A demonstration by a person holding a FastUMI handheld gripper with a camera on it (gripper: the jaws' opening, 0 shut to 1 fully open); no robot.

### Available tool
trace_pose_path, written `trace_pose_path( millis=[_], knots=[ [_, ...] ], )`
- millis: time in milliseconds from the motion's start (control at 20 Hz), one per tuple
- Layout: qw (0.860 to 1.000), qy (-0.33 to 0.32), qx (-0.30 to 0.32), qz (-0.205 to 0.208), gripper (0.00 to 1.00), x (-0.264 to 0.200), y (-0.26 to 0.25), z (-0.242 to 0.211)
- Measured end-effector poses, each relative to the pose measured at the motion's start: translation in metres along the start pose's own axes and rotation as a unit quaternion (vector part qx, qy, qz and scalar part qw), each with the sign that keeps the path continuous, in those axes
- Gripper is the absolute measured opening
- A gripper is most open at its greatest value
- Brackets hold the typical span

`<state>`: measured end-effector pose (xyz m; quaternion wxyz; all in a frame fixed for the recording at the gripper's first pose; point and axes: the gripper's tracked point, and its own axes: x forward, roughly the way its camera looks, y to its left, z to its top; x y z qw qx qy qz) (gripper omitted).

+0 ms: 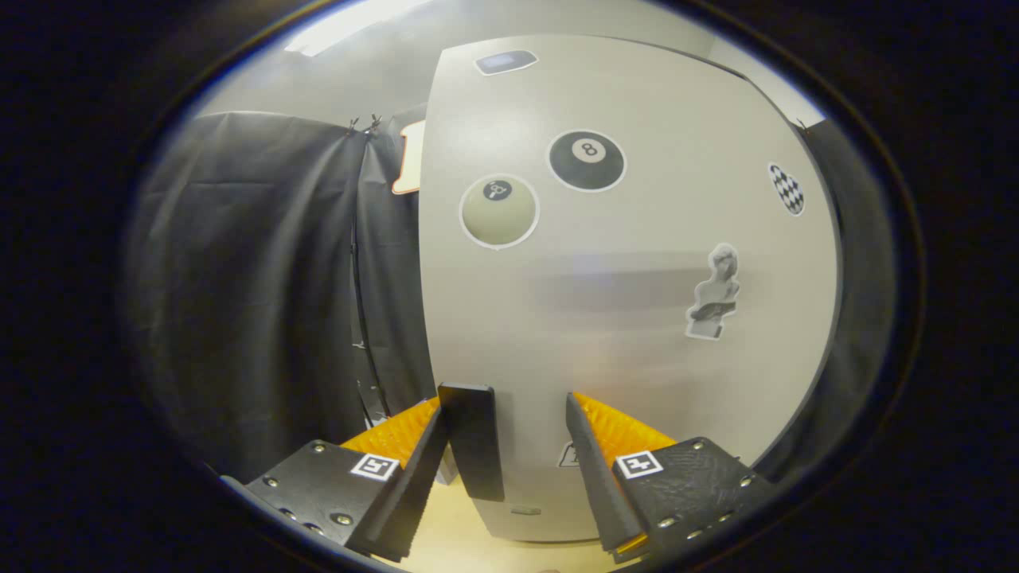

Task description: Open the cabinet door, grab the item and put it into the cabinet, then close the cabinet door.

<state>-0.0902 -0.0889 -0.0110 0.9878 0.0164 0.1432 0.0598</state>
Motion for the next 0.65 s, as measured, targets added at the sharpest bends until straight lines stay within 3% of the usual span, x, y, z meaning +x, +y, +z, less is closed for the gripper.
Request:
trace_pose_path(
  millis=[650],
  knots=[
    [1.0, -0.012, -0.016, 0.0, 0.84, -0.0017, 0.0024, 0.0005]
  ],
)
